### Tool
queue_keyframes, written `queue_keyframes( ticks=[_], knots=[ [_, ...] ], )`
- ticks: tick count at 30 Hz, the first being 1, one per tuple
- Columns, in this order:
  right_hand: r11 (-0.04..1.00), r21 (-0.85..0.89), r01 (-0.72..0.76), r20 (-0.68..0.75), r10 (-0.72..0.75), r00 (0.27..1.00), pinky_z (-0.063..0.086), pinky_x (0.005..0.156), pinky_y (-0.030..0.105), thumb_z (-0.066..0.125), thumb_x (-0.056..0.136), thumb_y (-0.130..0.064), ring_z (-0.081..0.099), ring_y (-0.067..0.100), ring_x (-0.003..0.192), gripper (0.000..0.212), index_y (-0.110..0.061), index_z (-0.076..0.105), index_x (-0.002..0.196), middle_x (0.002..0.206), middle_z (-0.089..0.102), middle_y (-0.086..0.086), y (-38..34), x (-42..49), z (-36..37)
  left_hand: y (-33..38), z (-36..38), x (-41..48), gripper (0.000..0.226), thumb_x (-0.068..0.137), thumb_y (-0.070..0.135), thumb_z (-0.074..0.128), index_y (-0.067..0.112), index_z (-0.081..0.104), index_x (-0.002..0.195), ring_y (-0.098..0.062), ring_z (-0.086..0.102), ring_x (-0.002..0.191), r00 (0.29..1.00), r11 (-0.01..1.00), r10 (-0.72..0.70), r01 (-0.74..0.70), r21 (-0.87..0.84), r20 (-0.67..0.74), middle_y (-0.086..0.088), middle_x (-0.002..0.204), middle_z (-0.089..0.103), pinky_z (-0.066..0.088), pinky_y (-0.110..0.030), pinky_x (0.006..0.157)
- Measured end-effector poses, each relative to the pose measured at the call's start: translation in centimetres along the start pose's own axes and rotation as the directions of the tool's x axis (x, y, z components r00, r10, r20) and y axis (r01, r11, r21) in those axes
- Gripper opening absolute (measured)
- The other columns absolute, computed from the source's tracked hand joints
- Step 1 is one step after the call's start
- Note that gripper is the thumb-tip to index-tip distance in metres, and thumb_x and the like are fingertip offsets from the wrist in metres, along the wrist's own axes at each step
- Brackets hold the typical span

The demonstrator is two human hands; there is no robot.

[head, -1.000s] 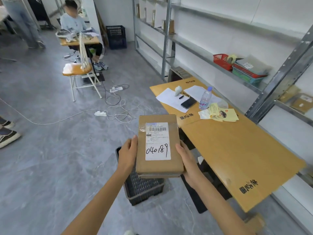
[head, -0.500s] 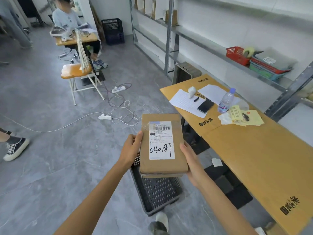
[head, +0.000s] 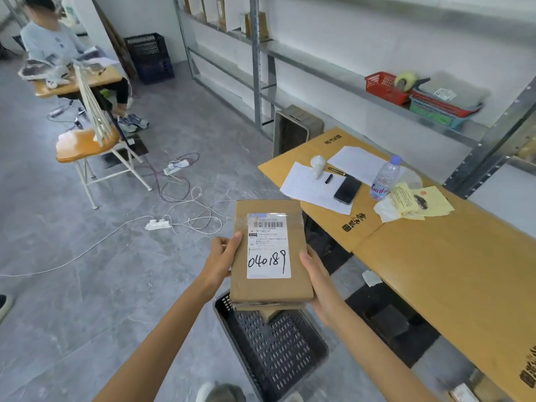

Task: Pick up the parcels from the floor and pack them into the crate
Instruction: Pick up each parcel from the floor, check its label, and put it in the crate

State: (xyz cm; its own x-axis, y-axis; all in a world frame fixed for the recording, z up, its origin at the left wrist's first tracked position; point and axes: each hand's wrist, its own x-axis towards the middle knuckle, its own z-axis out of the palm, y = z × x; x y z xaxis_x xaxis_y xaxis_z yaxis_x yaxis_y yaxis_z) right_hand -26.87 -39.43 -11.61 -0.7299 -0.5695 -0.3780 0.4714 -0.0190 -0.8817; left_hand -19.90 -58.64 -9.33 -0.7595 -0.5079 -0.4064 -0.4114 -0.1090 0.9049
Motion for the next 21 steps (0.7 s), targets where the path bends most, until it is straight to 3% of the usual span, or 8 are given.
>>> queue_keyframes(
  ticks=[4,8,10,13,18,21],
  knots=[
    [0.998,0.057,0.015,-0.096,-0.010,0.995,0.055,0.082,0.031,0.053,0.087,-0.046,0.064,0.015,0.109,0.056,-0.035,0.038,0.139,0.120,0.067,-0.004,0.4,2.9,3.4,0.8,-3.5,5.4,0.042,0.091,0.055,0.044,0.015,0.041,0.104,-0.011,0.056,0.099,0.992,0.997,-0.004,-0.006,0.078,0.129,-0.006,0.116,0.057,0.048,-0.036,0.085],
    [0.993,0.115,0.032,-0.232,-0.005,0.973,0.054,0.086,0.035,0.060,0.077,-0.049,0.063,0.016,0.110,0.067,-0.035,0.040,0.139,0.121,0.067,-0.004,1.1,4.5,7.4,2.4,-7.7,9.8,0.066,0.071,0.071,0.051,0.024,0.037,0.115,-0.011,0.053,0.108,0.962,0.986,0.033,-0.075,0.146,0.271,-0.001,0.126,0.050,0.044,-0.048,0.099],
    [0.992,0.119,0.030,-0.249,0.000,0.969,0.052,0.094,0.039,0.060,0.079,-0.048,0.062,0.016,0.113,0.064,-0.034,0.041,0.139,0.123,0.066,-0.003,1.7,4.8,9.2,3.4,-9.8,11.4,0.076,0.066,0.071,0.055,0.036,0.031,0.129,-0.014,0.050,0.117,0.943,0.979,0.049,-0.110,0.169,0.329,0.002,0.137,0.040,0.045,-0.046,0.097],
    [0.995,0.102,0.024,-0.244,0.002,0.970,0.050,0.096,0.037,0.058,0.084,-0.045,0.062,0.016,0.114,0.054,-0.034,0.045,0.136,0.125,0.065,-0.004,2.0,4.5,11.3,4.6,-12.4,13.5,0.068,0.081,0.054,0.063,0.044,0.028,0.138,-0.015,0.052,0.117,0.884,0.963,0.026,-0.147,0.224,0.467,0.008,0.137,0.035,0.052,-0.042,0.087],
    [0.995,0.101,-0.008,-0.306,0.039,0.951,0.050,0.096,0.038,0.060,0.078,-0.050,0.062,0.021,0.113,0.055,-0.034,0.052,0.130,0.122,0.066,-0.001,2.7,4.1,12.6,4.8,-13.3,14.9,0.039,0.083,0.030,0.070,0.021,0.053,0.116,-0.017,0.065,0.098,0.816,0.969,-0.072,-0.080,0.235,0.574,-0.004,0.122,0.059,0.058,-0.042,0.076],
    [0.990,0.138,-0.013,-0.479,0.078,0.874,0.040,0.106,0.043,0.048,0.085,-0.060,0.051,0.019,0.125,0.058,-0.031,0.050,0.134,0.137,0.055,-0.003,3.3,4.7,11.4,3.6,-12.2,15.4,0.033,0.083,0.021,0.071,0.016,0.054,0.111,-0.020,0.065,0.092,0.812,0.985,-0.094,-0.007,0.171,0.577,-0.010,0.122,0.058,0.058,-0.041,0.071]
  ],
)
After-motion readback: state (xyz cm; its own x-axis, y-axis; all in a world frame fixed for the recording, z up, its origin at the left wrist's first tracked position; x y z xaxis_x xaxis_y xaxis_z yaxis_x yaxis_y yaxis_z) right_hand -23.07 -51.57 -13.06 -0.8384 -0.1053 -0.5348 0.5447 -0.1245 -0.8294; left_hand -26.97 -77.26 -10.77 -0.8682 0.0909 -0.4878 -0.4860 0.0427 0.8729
